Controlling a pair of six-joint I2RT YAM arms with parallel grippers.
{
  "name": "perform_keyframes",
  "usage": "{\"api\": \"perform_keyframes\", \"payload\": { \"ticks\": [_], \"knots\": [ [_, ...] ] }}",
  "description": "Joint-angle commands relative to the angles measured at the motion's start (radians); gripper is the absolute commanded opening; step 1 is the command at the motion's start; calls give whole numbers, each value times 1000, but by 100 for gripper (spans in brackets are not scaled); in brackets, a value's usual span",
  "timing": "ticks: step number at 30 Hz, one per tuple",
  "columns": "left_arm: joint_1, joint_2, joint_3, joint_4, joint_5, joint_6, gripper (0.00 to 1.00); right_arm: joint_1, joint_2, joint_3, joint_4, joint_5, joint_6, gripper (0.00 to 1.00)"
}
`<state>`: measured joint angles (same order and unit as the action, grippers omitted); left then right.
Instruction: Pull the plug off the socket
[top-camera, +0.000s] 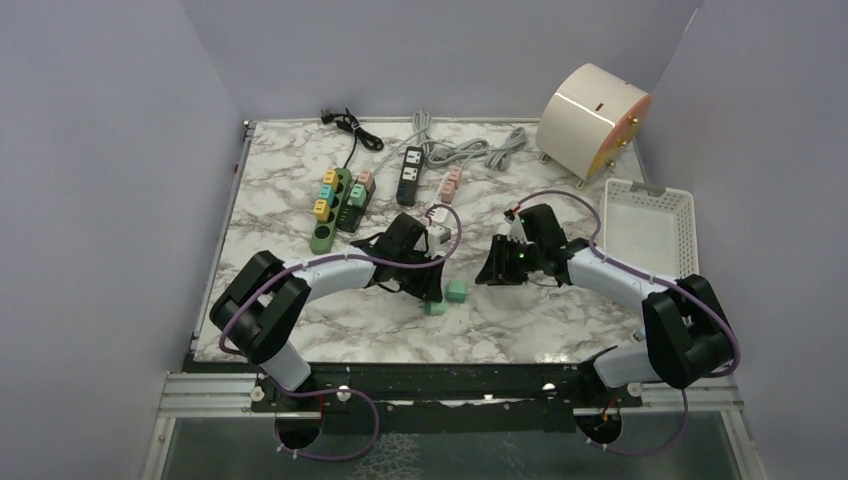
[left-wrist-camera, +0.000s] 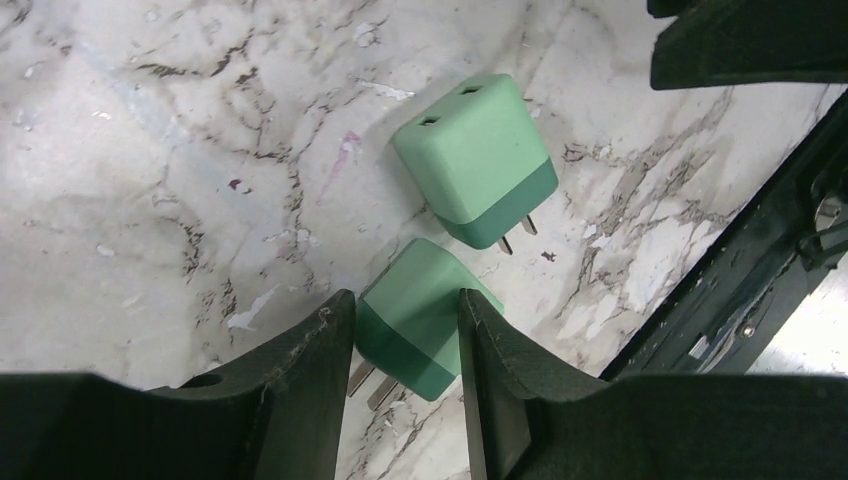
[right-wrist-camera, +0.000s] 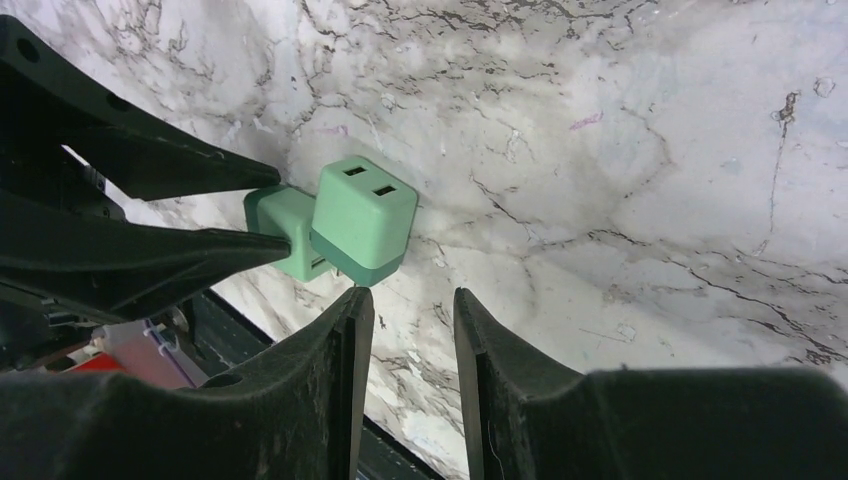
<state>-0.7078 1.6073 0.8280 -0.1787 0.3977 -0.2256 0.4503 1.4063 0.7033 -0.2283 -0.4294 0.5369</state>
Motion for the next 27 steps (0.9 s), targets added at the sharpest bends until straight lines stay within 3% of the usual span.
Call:
{"api": "perform_keyframes", "payload": {
  "ticks": [1,10,18,27],
  "knots": [
    [42,30,-74,-155,-258,-70,43,2,-17,13,-37,29,-20,41],
    [251,45,-101,-71,-203,-319,39,3,-1,-13,41,-35,2,41],
    [282,81,-91,28,-105,-543,31,25,61,-30,125,-107,17,40],
    [283,22,-184,96,-116,-735,28,88,140,-36,224,-100,64,38]
  ]
}}
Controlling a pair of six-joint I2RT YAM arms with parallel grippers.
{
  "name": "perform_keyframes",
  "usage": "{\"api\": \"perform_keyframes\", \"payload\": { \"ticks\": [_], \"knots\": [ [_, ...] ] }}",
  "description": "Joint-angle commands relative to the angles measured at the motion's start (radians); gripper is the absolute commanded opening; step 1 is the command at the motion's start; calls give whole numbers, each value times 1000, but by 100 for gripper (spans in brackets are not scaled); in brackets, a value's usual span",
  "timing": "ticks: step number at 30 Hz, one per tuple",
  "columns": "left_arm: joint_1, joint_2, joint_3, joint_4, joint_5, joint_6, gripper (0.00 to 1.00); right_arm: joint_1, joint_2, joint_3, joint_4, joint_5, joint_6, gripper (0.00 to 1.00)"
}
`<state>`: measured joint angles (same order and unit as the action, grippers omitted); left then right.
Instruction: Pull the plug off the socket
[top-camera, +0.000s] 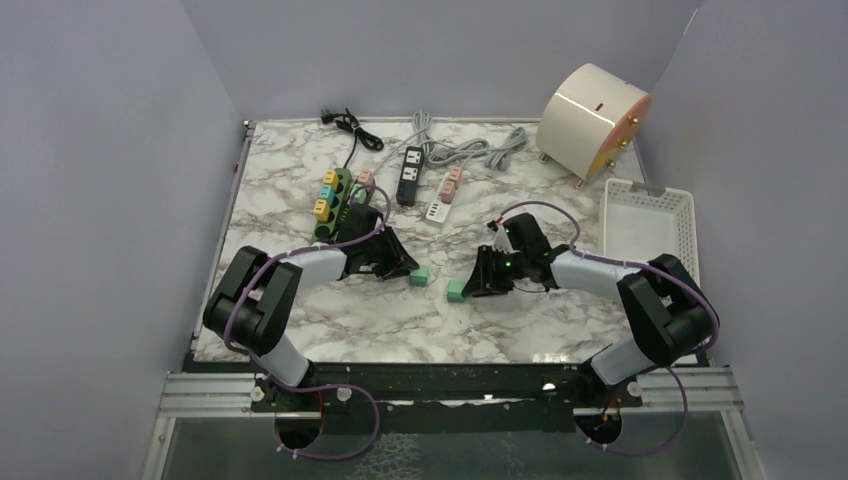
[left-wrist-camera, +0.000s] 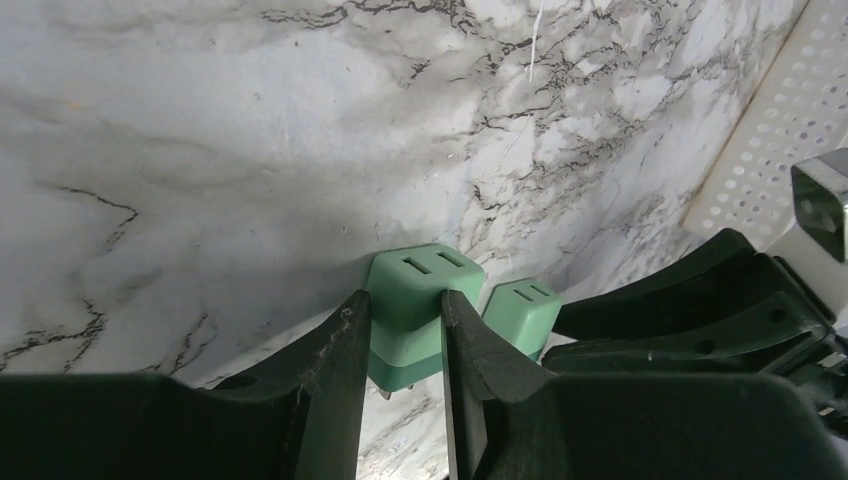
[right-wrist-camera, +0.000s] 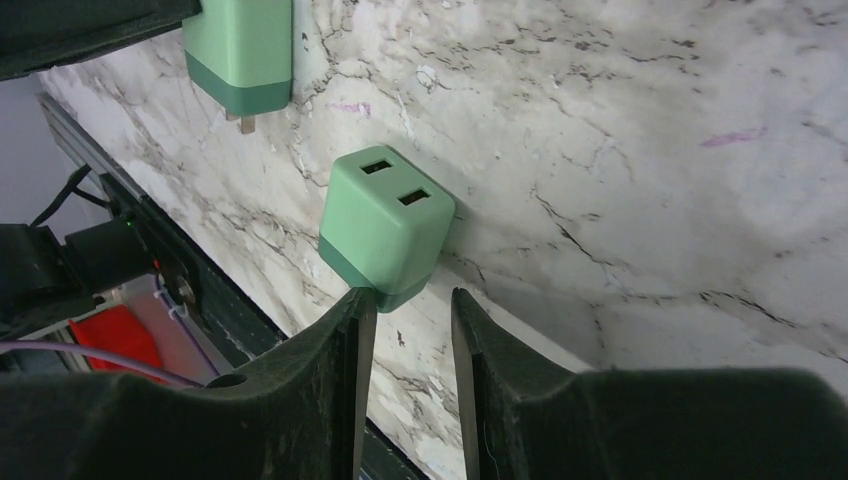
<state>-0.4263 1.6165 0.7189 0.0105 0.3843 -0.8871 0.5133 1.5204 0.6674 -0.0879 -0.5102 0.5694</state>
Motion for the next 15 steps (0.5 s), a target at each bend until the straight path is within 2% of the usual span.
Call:
{"api": "perform_keyframes", "payload": {
  "ticks": [1,9,15],
  "knots": [
    [1,7,-81,-97,-108,-75,28,30,34,5,94,-15,38,38],
    [1,-13,-96,-97,-116,-78,26,38,126,68,144,-1,83,36],
    [1,-7,-78,-83,-106,-53,26,38,218,158,148,-21,41,36]
  ]
}}
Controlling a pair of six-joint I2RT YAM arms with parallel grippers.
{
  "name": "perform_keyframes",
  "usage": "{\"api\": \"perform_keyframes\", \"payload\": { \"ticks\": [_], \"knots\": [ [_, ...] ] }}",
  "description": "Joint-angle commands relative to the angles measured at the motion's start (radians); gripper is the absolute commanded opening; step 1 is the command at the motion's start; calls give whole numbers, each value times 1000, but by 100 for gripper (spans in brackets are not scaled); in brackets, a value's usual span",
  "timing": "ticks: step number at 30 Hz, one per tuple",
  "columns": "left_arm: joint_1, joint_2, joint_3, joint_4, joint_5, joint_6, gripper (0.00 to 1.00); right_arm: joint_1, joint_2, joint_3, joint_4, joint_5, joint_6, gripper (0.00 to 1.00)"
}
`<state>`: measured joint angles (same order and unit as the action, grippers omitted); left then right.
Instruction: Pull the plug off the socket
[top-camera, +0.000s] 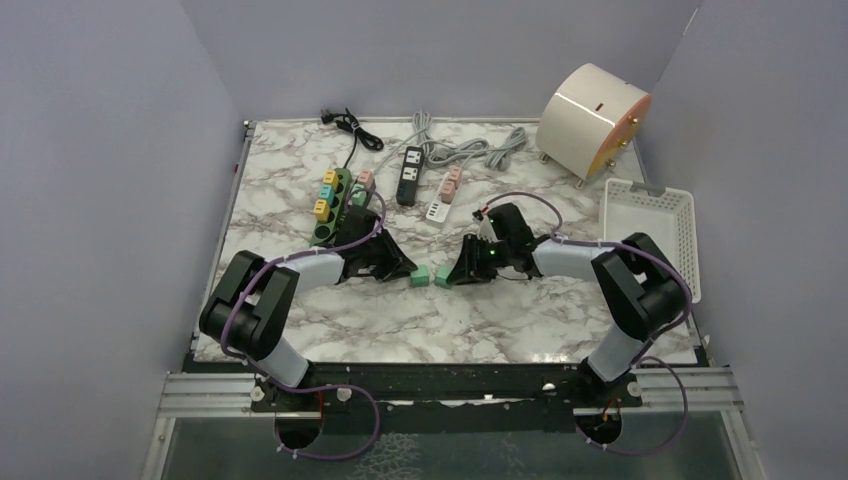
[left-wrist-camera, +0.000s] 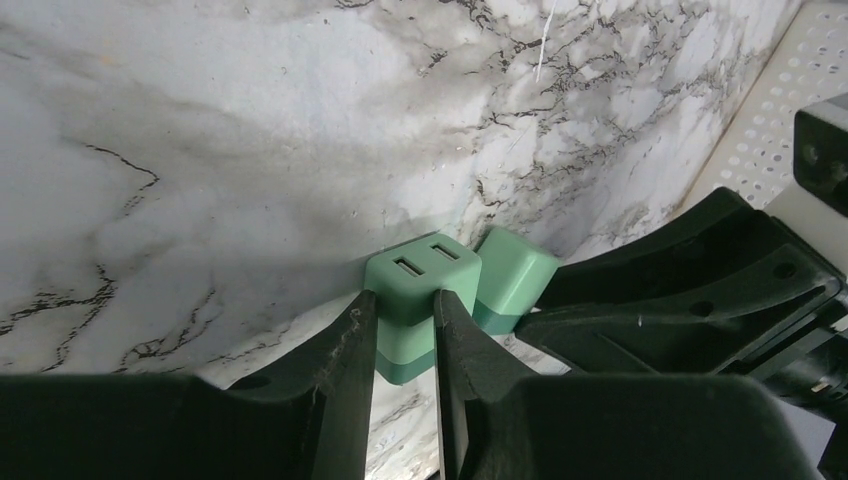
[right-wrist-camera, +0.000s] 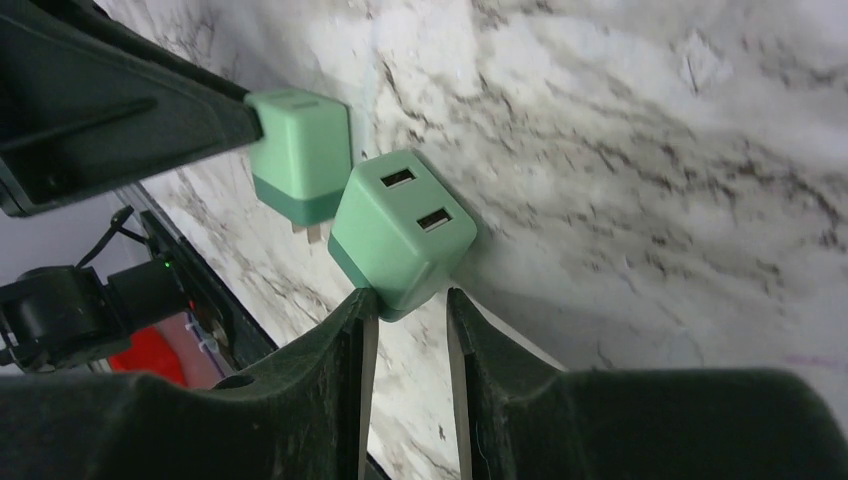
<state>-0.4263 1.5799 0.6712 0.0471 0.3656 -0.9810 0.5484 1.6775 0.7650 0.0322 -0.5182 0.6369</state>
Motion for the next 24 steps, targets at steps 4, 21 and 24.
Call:
{"api": "perform_keyframes", "payload": {
  "ticks": [4,21,24],
  "knots": [
    [-1,52,7,-107,-83,66,26,3,124,109,28,-73,-72,35],
    [0,198,186,-119,-65,140,24,4,155,249,-98,-109,-249,36],
    [0,180,164,-116,-56,120,24,4,177,269,-96,-129,-263,36]
  ]
}}
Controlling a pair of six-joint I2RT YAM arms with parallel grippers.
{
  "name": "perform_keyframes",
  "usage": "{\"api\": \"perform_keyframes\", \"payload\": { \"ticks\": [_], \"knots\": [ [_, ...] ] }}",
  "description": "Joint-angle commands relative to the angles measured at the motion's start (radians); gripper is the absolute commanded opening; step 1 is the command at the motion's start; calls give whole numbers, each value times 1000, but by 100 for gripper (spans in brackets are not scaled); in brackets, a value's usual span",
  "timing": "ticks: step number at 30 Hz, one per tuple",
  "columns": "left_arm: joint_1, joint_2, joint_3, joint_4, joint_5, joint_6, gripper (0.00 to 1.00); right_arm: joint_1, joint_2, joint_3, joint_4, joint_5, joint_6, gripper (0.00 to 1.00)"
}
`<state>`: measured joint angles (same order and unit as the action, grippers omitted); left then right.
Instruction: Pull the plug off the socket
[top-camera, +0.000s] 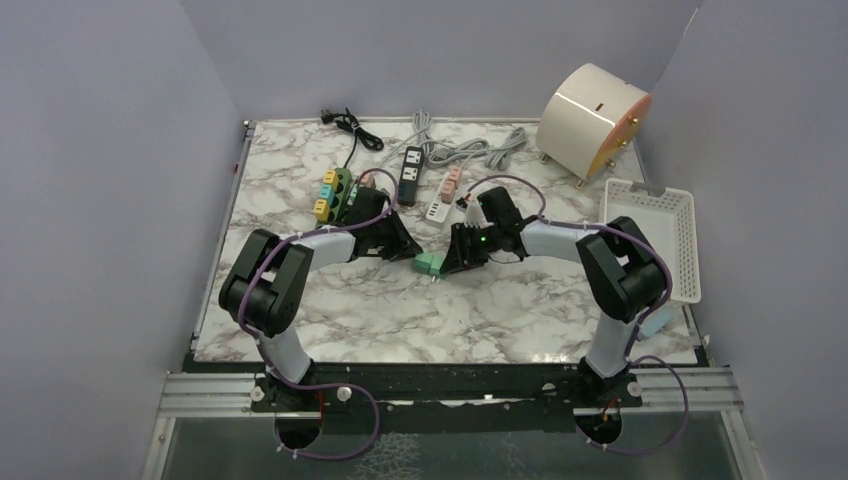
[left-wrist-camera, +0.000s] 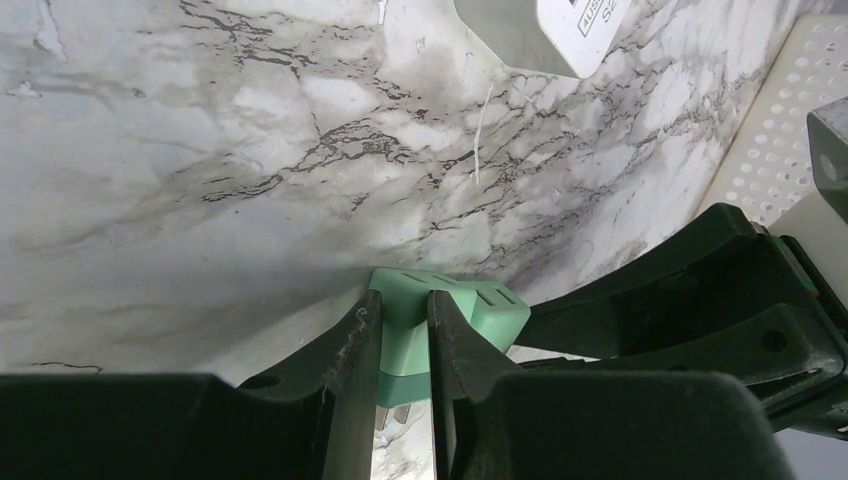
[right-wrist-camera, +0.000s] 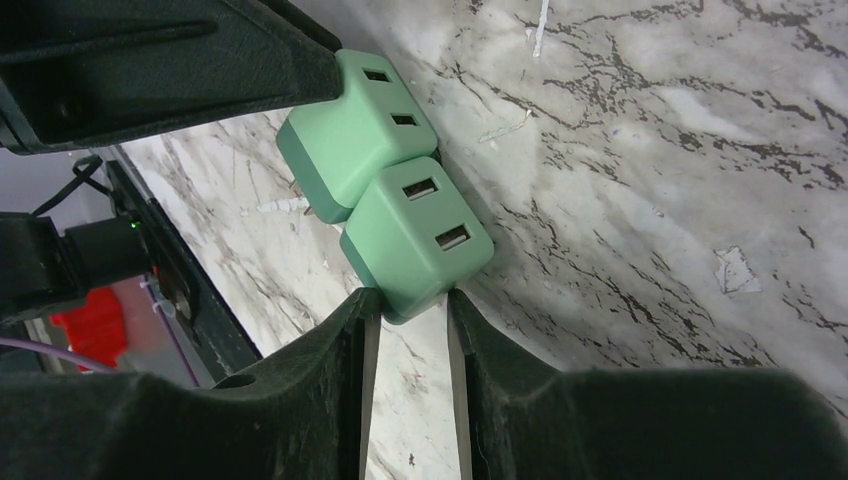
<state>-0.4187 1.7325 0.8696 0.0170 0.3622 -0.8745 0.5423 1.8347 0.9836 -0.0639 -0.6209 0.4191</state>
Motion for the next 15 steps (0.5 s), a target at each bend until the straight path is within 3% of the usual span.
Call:
{"api": "perform_keyframes", "payload": {
  "ticks": [1,15],
  "knots": [
    [-8,17,-48,-85,-52,2,23,10,29,61,0,-30,-52,36],
    [-8,-122,-183,-62,-67,-127,23,10,144,234,-74,-201,-185,36]
  ]
}}
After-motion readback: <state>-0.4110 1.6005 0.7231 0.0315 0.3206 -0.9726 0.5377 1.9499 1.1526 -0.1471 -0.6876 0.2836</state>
